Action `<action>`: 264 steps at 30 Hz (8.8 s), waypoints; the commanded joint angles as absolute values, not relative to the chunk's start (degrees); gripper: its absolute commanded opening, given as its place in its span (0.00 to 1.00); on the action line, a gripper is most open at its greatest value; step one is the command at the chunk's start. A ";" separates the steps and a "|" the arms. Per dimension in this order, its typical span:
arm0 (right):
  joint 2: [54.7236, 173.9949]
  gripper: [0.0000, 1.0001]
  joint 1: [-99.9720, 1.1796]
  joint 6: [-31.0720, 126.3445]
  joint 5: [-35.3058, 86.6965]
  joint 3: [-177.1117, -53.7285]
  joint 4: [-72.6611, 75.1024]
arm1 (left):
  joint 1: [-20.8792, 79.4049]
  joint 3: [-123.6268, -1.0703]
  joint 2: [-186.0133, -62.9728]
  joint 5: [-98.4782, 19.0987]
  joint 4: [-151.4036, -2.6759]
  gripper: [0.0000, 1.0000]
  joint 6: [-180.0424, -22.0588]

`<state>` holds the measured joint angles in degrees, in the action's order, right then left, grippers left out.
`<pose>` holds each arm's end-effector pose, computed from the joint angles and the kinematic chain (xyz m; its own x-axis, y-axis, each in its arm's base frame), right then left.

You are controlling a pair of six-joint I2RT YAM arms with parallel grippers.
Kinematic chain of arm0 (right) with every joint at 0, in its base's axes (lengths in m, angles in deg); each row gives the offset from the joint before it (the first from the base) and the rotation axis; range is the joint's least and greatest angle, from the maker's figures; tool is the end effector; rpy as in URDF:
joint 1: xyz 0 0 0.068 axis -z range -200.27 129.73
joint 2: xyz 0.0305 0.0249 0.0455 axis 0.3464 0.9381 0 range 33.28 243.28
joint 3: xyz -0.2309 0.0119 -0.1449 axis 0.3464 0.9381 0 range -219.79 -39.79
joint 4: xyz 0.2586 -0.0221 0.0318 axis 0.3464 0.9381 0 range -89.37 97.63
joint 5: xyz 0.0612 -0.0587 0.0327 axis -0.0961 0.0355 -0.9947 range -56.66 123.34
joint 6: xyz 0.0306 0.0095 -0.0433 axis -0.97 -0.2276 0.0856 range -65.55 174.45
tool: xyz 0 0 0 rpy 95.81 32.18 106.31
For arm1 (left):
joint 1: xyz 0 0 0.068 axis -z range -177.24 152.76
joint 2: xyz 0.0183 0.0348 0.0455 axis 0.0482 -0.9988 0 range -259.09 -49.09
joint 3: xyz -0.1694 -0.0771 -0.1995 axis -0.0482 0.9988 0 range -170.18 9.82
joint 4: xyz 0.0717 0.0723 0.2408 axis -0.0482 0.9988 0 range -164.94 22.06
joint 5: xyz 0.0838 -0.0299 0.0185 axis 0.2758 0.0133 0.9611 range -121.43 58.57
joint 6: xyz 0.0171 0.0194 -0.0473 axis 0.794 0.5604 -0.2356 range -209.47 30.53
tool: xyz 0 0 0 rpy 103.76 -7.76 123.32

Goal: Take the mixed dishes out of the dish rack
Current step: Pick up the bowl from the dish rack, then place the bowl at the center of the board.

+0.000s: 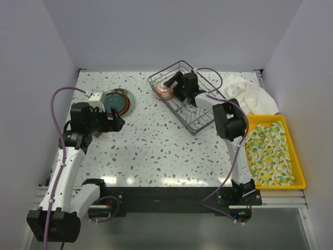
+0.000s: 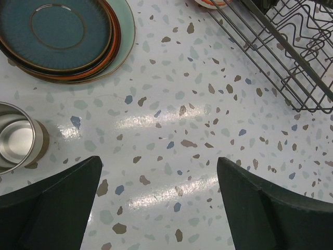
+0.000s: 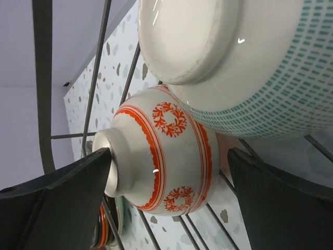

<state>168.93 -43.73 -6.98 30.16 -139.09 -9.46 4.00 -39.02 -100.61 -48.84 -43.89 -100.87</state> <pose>0.4944 0.2168 0.1527 -0.5833 0.7027 -0.4074 0.1446 0.5833 0.7993 0.1927 -0.0149 0.3088 -0.5974 -0.1758 -0.7824 0.1543 0.9322 -0.3273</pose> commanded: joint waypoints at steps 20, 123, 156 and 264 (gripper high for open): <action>166.70 0.85 -43.12 3.29 26.31 -133.48 -25.04 | 4.35 -36.50 -99.18 -51.91 -47.78 0.98 -104.41; 131.52 0.53 -94.89 117.19 79.21 -85.49 -44.70 | 12.43 -47.74 -129.33 -63.07 -56.39 0.93 -127.00; 140.42 0.56 -95.06 129.42 81.15 -80.92 -66.87 | 20.52 -53.81 -141.37 -68.78 -44.00 0.51 -122.17; 133.37 0.98 -51.74 71.69 49.43 -124.67 4.31 | 6.19 -36.67 -100.44 -31.08 -45.59 0.74 -119.09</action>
<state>130.36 -54.49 72.23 52.03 -118.07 5.82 6.53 -34.23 -105.12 -30.78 -49.40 -120.74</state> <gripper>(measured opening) 0.985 0.696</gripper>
